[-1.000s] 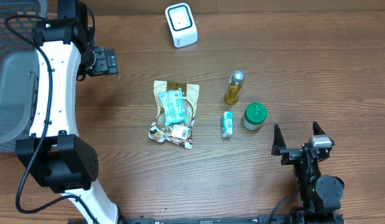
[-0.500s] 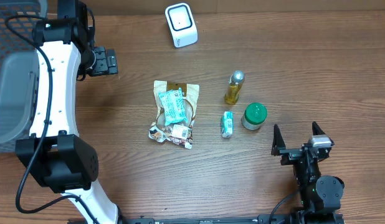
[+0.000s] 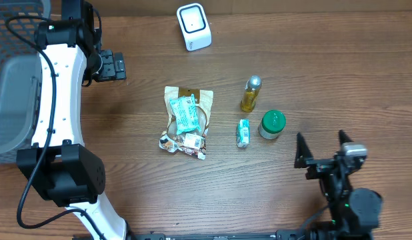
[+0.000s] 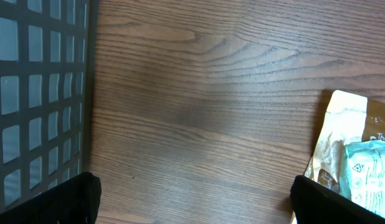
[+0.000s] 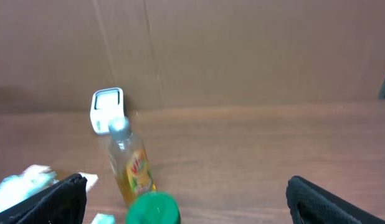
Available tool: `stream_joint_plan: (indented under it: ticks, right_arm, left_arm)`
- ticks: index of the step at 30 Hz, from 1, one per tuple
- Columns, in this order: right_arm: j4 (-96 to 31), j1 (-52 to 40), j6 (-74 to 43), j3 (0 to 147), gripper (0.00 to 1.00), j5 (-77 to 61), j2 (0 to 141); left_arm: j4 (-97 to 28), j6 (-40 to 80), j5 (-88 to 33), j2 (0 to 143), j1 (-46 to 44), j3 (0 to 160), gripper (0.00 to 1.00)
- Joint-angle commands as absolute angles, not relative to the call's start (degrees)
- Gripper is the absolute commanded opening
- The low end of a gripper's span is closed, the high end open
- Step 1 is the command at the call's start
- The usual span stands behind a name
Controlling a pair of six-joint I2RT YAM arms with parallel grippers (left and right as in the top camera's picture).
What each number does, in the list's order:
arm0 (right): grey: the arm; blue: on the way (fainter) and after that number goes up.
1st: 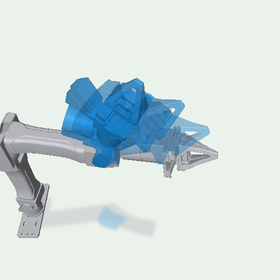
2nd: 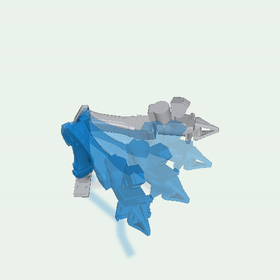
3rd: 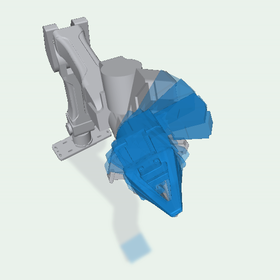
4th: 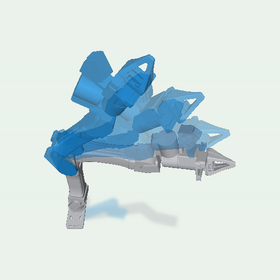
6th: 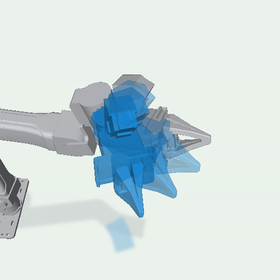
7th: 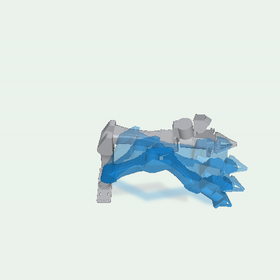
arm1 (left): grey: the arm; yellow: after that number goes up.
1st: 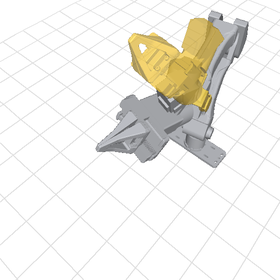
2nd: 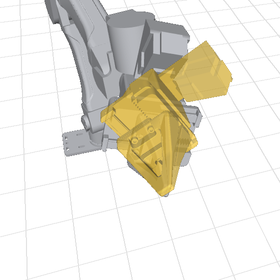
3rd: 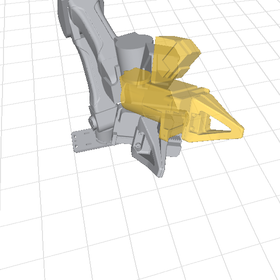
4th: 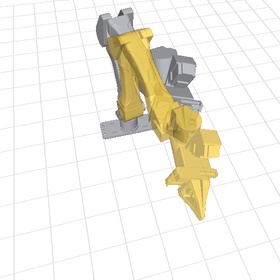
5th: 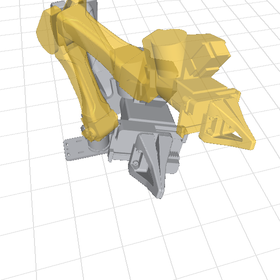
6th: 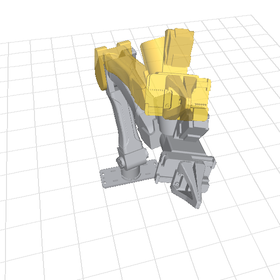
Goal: Scan the item barcode
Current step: 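Move the right gripper over the green-capped jar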
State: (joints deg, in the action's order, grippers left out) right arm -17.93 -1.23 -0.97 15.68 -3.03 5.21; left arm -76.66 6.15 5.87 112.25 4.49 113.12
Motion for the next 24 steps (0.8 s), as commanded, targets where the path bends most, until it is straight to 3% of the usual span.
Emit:
stream_joint_plan:
  ticks: [1, 14, 18, 24]
  right_arm:
    - [-23.4, -1.5, -1.8, 27.5, 1.0, -2.2, 12.2]
    - [-62.4, -1.5, -1.8, 79.2, 1.0, -3.9, 64.4]
    - [-67.1, -1.5, -2.1, 87.5, 1.0, -12.5, 74.7]
    - [-70.9, -1.5, -2.7, 88.1, 1.0, -25.3, 82.8]
  left_arm:
    - [-76.4, 5.3, 6.4, 112.1, 4.5, 114.1, 1.0]
    - [-76.4, 5.3, 6.4, 112.1, 4.5, 114.1, 1.0]
    - [-76.4, 5.3, 6.4, 112.1, 4.5, 114.1, 1.0]
    - [-76.4, 5.3, 6.4, 112.1, 4.5, 114.1, 1.0]
